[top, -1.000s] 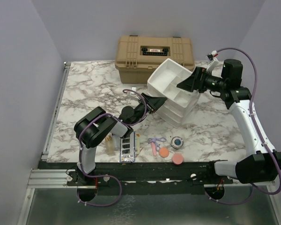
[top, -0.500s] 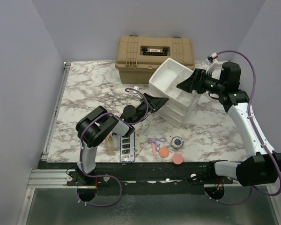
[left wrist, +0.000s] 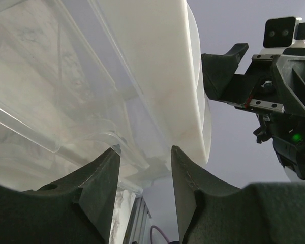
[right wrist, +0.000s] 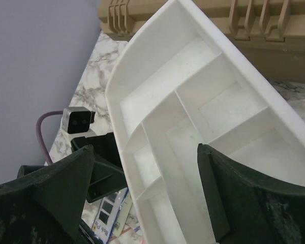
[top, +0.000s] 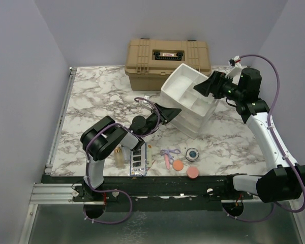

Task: Organize the makeup
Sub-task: Open the drawer in the storage box.

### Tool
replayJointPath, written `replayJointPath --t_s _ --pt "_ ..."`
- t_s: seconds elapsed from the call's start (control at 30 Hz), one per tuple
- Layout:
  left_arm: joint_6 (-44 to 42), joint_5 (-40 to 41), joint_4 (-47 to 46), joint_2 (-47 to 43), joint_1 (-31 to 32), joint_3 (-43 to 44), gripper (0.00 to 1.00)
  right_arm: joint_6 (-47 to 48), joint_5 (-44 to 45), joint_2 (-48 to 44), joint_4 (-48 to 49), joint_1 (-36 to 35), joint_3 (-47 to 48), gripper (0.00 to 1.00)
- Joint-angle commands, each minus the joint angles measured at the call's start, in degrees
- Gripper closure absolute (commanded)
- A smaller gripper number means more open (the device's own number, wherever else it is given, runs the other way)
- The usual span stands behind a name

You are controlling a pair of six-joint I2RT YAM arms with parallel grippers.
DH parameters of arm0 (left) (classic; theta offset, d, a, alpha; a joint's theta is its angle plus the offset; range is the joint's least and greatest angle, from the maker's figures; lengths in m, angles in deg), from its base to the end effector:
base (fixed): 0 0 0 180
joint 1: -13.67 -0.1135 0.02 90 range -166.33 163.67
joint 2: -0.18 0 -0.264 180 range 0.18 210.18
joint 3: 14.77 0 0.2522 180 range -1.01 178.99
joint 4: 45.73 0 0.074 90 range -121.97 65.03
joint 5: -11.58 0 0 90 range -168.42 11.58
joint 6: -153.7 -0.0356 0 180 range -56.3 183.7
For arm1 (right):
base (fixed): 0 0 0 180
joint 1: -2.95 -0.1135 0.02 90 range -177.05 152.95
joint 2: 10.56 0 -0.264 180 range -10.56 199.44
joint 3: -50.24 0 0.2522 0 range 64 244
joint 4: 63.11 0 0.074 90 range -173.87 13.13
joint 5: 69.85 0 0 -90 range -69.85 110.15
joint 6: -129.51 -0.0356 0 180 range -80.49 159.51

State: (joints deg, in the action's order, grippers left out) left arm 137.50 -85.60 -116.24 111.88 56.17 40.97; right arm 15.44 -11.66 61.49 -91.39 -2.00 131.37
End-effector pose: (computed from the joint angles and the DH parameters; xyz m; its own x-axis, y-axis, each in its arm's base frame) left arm 0.2658 -0.2496 0.1773 -0.6777 -0.6713 -0.3002 0.3898 0.0183 -0.9207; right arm 0.2834 0.0434 0.3702 -0.5313 0.3019 -0.7916 -0.3861 0.7454 0.5434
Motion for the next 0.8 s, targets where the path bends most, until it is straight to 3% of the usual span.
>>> replayJointPath --t_s 0.0,0.77 --pt "-1.81 -1.62 -18.37 -3.32 0.37 -1.9 0.55 -2.03 5.42 3.21 -5.87 0.12 -4.29 0.11" --pt "-3.34 -0.99 -18.36 -11.27 0.44 -14.13 0.55 -3.86 5.03 4.68 -4.64 0.12 -3.87 0.1"
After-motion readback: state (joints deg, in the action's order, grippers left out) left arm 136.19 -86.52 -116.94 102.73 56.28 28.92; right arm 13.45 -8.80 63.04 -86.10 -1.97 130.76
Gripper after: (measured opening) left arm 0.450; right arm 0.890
